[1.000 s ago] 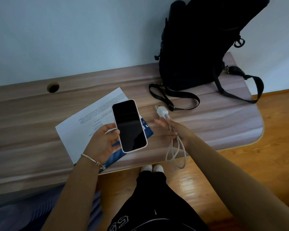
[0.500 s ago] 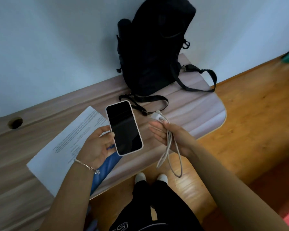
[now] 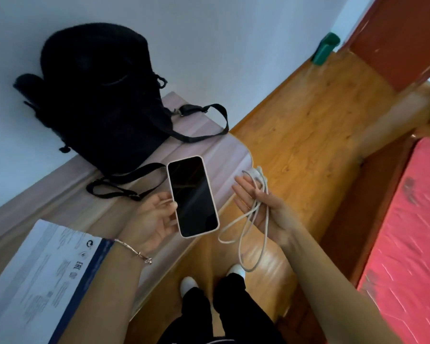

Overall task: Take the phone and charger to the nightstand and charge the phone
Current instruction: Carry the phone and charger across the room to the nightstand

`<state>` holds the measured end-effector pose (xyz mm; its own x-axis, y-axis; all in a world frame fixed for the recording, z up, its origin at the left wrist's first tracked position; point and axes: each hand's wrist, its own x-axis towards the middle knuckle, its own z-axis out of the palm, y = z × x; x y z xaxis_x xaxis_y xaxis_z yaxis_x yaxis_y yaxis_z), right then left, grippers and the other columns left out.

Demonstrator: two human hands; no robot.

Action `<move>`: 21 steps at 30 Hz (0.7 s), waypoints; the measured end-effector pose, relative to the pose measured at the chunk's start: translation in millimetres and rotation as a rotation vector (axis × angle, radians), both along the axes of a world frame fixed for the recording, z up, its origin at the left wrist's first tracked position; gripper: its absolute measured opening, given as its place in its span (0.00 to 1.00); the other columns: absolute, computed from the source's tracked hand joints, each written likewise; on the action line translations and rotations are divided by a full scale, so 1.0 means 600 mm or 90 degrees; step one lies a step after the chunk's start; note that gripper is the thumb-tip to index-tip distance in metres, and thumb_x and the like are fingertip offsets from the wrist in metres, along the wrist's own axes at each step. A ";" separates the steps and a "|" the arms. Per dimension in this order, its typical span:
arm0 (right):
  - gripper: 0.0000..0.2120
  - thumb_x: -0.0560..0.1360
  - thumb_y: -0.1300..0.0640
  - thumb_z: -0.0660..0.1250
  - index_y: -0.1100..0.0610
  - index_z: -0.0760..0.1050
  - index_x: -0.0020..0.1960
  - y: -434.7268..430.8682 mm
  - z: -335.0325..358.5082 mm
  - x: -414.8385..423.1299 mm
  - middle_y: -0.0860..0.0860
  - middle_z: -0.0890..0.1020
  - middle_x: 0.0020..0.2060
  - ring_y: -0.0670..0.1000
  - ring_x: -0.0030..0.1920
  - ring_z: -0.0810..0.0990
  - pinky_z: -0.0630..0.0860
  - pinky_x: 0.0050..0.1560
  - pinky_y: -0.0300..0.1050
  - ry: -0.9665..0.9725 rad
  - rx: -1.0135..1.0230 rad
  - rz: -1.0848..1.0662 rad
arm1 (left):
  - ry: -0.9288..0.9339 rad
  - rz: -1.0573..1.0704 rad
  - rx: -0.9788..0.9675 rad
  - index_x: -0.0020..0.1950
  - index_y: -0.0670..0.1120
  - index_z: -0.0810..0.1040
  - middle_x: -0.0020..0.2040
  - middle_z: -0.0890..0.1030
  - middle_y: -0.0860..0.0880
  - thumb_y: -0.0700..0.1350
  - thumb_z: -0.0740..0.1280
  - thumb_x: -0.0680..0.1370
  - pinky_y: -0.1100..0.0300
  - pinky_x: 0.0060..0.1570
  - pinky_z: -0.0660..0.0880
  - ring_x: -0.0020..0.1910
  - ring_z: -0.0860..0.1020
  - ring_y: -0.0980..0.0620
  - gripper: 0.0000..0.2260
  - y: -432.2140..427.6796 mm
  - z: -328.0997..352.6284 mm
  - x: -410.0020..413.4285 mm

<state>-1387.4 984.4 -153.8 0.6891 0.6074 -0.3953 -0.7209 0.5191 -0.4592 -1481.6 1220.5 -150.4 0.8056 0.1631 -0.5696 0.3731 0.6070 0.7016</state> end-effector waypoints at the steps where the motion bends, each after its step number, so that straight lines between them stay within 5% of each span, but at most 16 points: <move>1: 0.20 0.76 0.63 0.55 0.62 0.69 0.67 -0.023 0.006 0.003 0.57 0.78 0.63 0.55 0.63 0.77 0.76 0.60 0.50 -0.005 0.015 -0.015 | -0.005 -0.017 -0.001 0.50 0.44 0.73 0.35 0.84 0.52 0.31 0.58 0.77 0.57 0.31 0.79 0.34 0.83 0.54 0.10 -0.014 0.005 0.018; 16: 0.22 0.77 0.63 0.55 0.67 0.63 0.70 -0.267 0.025 0.070 0.62 0.73 0.68 0.58 0.67 0.73 0.74 0.63 0.50 -0.027 0.031 -0.126 | -0.029 -0.206 0.088 0.52 0.42 0.75 0.45 0.83 0.44 0.33 0.60 0.77 0.53 0.35 0.81 0.43 0.83 0.47 0.08 -0.219 0.059 0.201; 21: 0.25 0.74 0.62 0.62 0.67 0.64 0.70 -0.334 0.033 0.087 0.63 0.72 0.68 0.59 0.67 0.73 0.75 0.61 0.50 -0.059 0.006 -0.117 | -0.043 -0.271 0.087 0.57 0.42 0.76 0.51 0.83 0.42 0.35 0.61 0.77 0.52 0.39 0.81 0.49 0.83 0.46 0.10 -0.280 0.061 0.250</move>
<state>-1334.9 784.1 -134.0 0.8218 0.4719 -0.3192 -0.5685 0.6425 -0.5137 -1331.9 1052.4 -114.0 0.8520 -0.1216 -0.5093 0.5201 0.3093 0.7961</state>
